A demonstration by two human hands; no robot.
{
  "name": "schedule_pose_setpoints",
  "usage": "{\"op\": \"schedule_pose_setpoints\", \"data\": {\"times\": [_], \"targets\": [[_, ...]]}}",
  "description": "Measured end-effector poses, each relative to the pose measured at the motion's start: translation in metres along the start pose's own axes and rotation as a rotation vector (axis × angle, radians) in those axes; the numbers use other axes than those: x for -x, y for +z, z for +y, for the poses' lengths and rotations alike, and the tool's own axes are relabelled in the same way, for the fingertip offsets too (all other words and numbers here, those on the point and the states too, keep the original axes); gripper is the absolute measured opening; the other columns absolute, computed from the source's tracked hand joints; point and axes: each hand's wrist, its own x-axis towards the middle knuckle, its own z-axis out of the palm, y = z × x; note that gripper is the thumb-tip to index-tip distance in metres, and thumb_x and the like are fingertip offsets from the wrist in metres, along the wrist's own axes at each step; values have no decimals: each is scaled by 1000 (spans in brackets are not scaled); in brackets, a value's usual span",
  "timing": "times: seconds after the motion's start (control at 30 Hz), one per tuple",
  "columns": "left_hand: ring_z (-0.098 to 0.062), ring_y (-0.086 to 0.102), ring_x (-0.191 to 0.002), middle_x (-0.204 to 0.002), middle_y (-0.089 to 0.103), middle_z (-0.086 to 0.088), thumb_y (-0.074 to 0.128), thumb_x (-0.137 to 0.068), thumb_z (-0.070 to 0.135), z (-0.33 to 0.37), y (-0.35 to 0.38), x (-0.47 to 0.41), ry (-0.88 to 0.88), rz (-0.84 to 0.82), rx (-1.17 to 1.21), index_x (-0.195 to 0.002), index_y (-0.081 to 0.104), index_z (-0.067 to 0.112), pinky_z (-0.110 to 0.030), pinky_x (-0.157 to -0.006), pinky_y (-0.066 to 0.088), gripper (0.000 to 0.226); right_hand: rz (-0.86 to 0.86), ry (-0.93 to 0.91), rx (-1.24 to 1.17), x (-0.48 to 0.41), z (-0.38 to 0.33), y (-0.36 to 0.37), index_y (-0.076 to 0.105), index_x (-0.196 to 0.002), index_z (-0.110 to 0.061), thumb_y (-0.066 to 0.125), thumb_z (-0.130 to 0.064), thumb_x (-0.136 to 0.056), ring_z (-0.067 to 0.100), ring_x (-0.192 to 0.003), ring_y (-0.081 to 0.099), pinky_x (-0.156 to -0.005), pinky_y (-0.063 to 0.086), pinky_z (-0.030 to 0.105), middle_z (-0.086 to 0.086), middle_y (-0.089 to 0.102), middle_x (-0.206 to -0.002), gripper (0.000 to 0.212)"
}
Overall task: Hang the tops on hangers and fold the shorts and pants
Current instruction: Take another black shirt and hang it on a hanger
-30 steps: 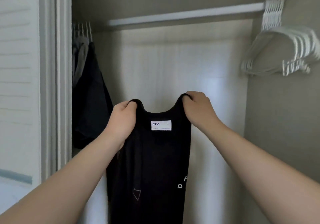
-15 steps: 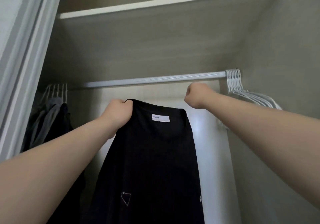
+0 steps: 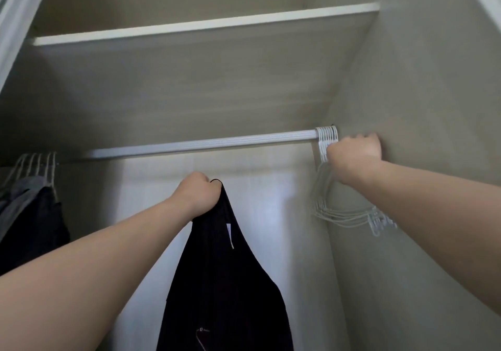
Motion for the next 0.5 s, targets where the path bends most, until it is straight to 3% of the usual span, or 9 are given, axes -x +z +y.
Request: {"op": "schedule_pose_setpoints", "data": {"times": [0.2, 0.33, 0.43, 0.5], "targets": [[-28, 46, -66, -75, 45, -13, 42, -94, 17, -4, 2, -5, -1, -4, -37, -79, 47, 9, -34, -62, 44, 18, -9, 25, -179, -8, -4, 1, 62, -128, -12, 50, -6, -94, 34, -121, 60, -80, 42, 34, 11, 61, -131, 36], [-27, 42, -66, -75, 42, -12, 41, -95, 16, -12, -3, -7, -3, 9, -69, -77, 43, 10, -34, -61, 42, 19, 72, -1, -321, -12, -10, 1, 61, -123, -7, 46, -2, -95, 37, -114, 63, -74, 42, 35, 14, 63, -126, 32], [-27, 41, -66, -72, 41, -12, 41, -94, 16, -18, -11, -6, -7, 46, -106, -74, 42, 10, -33, -62, 41, 21, 57, 8, -577, -10, -24, 0, 58, -121, -4, 46, -3, -93, 39, -113, 62, -79, 45, 36, 19, 61, -123, 30], [-27, 41, -65, -70, 41, -12, 41, -95, 16, -21, -19, -3, -6, 88, -141, -72, 41, 11, -32, -63, 41, 23, -28, 61, -879, -8, -38, 0, 59, -116, -3, 48, -7, -94, 38, -102, 64, -74, 42, 31, 23, 62, -113, 25]]}}
